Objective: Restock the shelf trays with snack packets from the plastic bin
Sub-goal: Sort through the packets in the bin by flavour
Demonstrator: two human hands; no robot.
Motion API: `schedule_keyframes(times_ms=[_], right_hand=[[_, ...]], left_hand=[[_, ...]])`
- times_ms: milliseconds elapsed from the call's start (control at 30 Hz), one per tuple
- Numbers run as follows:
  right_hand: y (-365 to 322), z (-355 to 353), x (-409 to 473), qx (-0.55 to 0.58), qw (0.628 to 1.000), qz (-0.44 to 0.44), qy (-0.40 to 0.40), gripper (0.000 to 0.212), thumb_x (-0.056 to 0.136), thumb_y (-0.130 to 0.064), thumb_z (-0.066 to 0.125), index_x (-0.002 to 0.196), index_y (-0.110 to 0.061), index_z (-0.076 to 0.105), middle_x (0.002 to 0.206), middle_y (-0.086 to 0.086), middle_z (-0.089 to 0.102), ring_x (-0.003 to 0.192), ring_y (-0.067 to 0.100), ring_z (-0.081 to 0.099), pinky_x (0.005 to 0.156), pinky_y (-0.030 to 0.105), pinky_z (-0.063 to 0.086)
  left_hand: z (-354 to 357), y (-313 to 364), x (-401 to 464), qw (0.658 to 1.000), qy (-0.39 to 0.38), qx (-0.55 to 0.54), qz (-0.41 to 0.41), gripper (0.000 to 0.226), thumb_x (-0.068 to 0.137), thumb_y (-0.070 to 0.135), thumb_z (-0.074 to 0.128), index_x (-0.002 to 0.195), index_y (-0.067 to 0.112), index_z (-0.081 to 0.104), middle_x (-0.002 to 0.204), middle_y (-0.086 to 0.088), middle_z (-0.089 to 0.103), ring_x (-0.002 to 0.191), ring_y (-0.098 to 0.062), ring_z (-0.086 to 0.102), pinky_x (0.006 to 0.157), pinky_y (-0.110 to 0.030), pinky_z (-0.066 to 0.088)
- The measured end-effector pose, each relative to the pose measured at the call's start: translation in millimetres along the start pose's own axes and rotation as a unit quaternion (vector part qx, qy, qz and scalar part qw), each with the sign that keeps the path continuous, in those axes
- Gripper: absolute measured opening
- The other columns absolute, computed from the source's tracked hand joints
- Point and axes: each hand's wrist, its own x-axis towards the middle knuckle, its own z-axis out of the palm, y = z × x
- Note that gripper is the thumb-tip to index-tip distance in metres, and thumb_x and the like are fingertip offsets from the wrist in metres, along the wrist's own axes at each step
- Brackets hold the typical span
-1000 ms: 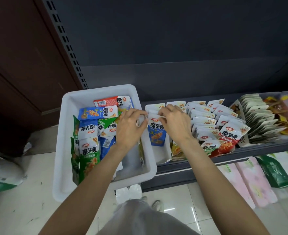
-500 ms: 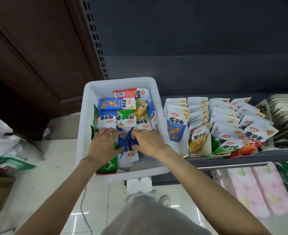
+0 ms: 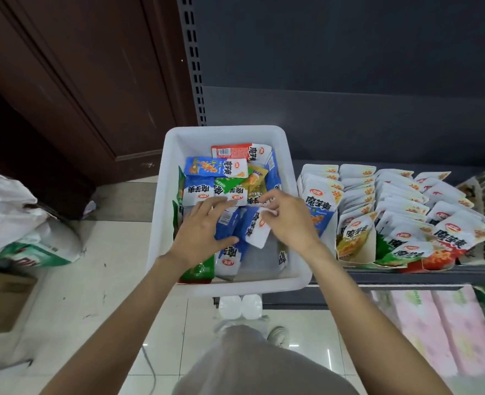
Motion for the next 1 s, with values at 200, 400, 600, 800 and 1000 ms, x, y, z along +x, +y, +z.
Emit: schedule_keyframes(times_ms=[200,400,600,800,1000], right_hand=[[-17,-56,-15,0.509,0.854,0.107,-0.03,0.02,0.095,-0.005,0.049,0.09,-0.003,0.068,0.081,0.009,0.073,0.077,0.018,0.071,0.066,0.02,0.057],[-7,-69,-21,0.364,0.93,0.039,0.019,0.009,0.092,-0.013,0.058,0.085,-0.011,0.063,0.066,-0.001,0.061,0.053,0.006,0.057,0.049,0.019,0.043],[9,-95,-29,0.158,0.963,-0.104,0.193,0.023,0.09,-0.026,0.061,0.08,-0.006,0.06,0.08,0.006,0.06,0.071,0.018,0.059,0.059,0.032,0.045],[34,-118,-41,0.183,0.95,-0.096,0.236,0.01,0.092,-0.02,0.06,0.082,-0.018,0.061,0.072,-0.007,0.067,0.063,0.003,0.065,0.056,0.018,0.05],[64,-108,-33,0.108,0.96,-0.07,0.25,0.024,0.093,-0.026,0.059,0.077,-0.008,0.055,0.074,0.001,0.069,0.072,0.0,0.067,0.06,0.033,0.056]], left_hand=[[-16,51,3,0.975,0.104,-0.183,0.07,0.036,0.086,0.038,0.063,0.117,0.02,0.059,0.115,0.015,0.058,0.103,0.006,0.054,0.084,-0.016,0.049],[-29,78,21,0.923,0.108,-0.367,-0.051,0.013,0.088,0.012,0.064,0.089,0.025,0.065,0.083,0.023,0.067,0.078,0.007,0.065,0.069,-0.01,0.049],[-36,113,45,0.943,0.12,-0.311,0.006,0.007,0.087,0.014,0.065,0.091,0.015,0.07,0.083,0.011,0.07,0.078,0.006,0.065,0.071,-0.01,0.05],[-13,144,73,0.943,0.118,-0.307,0.05,0.006,0.087,0.012,0.065,0.088,0.01,0.07,0.078,0.011,0.066,0.076,0.011,0.062,0.068,-0.006,0.047],[19,137,88,0.948,0.092,-0.302,0.034,0.011,0.089,0.018,0.064,0.093,0.009,0.069,0.089,0.001,0.071,0.079,0.006,0.063,0.067,-0.012,0.051]])
